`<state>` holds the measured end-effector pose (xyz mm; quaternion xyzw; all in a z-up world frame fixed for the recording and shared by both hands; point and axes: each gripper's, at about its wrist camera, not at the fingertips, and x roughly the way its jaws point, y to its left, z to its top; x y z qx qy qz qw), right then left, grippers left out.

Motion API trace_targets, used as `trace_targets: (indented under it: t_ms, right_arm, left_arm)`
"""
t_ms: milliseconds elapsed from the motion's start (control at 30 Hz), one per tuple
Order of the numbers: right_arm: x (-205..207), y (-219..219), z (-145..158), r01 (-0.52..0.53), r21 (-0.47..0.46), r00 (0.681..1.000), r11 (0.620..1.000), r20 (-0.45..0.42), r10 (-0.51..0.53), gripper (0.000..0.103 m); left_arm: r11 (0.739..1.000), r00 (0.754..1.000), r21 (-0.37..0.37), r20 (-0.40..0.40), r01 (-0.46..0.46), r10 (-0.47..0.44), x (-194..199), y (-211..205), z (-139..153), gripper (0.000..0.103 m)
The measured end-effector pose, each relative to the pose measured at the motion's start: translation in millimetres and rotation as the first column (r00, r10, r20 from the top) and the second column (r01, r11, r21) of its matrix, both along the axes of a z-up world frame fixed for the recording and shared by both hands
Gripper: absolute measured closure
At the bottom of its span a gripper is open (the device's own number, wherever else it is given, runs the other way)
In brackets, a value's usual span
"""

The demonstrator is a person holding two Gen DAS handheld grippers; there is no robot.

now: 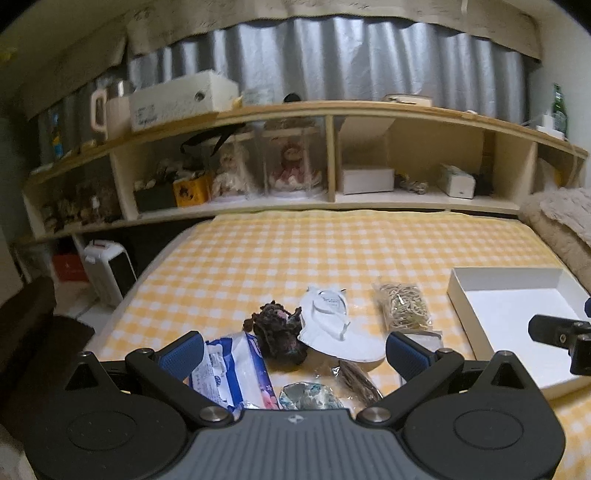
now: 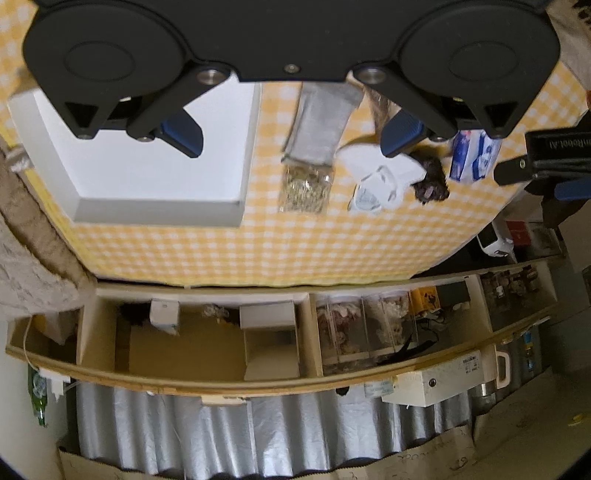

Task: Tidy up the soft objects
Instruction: 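Grasp the teal floral fabric pouch with the left tool while the right tool grasps the grey sachet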

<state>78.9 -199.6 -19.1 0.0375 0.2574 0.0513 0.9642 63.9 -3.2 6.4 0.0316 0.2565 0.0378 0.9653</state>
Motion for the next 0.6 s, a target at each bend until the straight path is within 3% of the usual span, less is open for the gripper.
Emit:
trace_targets:
  t_ms: [133,233,400,600]
  right_arm:
    - [20,1,2,0.010,-0.013,1.000,1.000,0.021,-0.010,0.000]
    - [38,1,1,0.012,0.008,1.000,1.000,0.004,-0.012,0.000]
    - [67,1,-4,0.045,0.074,0.998,0.996,-0.038,-0.042,0.000]
    - [104,6,-19,0.086,0.129,0.989,0.988,-0.131,-0.069,0.000]
  left_arm:
    - [0.999,0.998,-0.047,-0.055,-0.027,0.025,18,7,-9,0.000]
    - [0.997,0.989,-0.073,-0.145,-0.041,0.030,35,11,-21,0.000]
    - [0.993,0.952,-0.112,-0.307,-0.030,-0.006,53,17,-49,0.000]
    - [0.974,0.911,-0.208,-0.412,-0.087,-0.007,62,26,-71,0.000]
